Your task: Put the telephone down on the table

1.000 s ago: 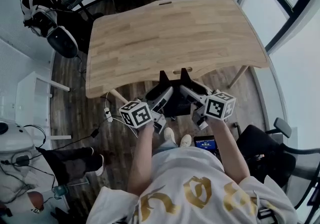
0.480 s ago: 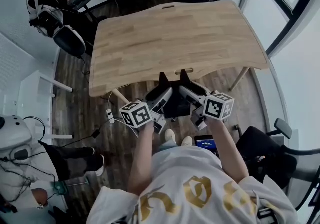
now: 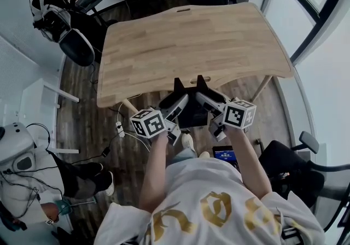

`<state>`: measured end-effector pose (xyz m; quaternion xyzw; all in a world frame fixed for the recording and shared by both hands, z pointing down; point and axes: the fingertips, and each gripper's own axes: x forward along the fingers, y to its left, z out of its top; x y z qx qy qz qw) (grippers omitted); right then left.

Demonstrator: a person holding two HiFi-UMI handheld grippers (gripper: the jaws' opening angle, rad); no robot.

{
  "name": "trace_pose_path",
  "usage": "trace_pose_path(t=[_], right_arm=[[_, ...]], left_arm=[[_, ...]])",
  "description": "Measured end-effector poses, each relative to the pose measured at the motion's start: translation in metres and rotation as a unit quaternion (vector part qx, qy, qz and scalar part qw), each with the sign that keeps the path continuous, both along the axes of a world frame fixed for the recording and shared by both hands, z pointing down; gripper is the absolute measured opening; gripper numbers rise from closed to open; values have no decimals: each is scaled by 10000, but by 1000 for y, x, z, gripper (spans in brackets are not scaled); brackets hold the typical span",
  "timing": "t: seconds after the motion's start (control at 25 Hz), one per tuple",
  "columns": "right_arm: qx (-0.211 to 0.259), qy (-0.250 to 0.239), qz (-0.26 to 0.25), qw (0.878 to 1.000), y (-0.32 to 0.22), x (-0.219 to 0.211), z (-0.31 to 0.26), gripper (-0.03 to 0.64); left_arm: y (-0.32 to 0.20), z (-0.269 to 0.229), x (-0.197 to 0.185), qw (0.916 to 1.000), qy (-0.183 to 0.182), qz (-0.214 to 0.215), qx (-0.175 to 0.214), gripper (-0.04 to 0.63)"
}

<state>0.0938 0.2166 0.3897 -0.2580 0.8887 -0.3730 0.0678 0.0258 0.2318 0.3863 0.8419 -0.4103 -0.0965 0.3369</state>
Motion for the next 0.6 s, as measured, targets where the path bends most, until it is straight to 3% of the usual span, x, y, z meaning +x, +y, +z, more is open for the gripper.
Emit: trace_pose_path(t=[0.32,0.6], right_arm=[[176,51,-28,9998,-11,0,1,219],[24,15,-52,10000,-71,-9,2,219]], left_arm=[[-10,3,0,9998,88,-49,152,238],[-69,4,-9,9999,84,-74,31,238]])
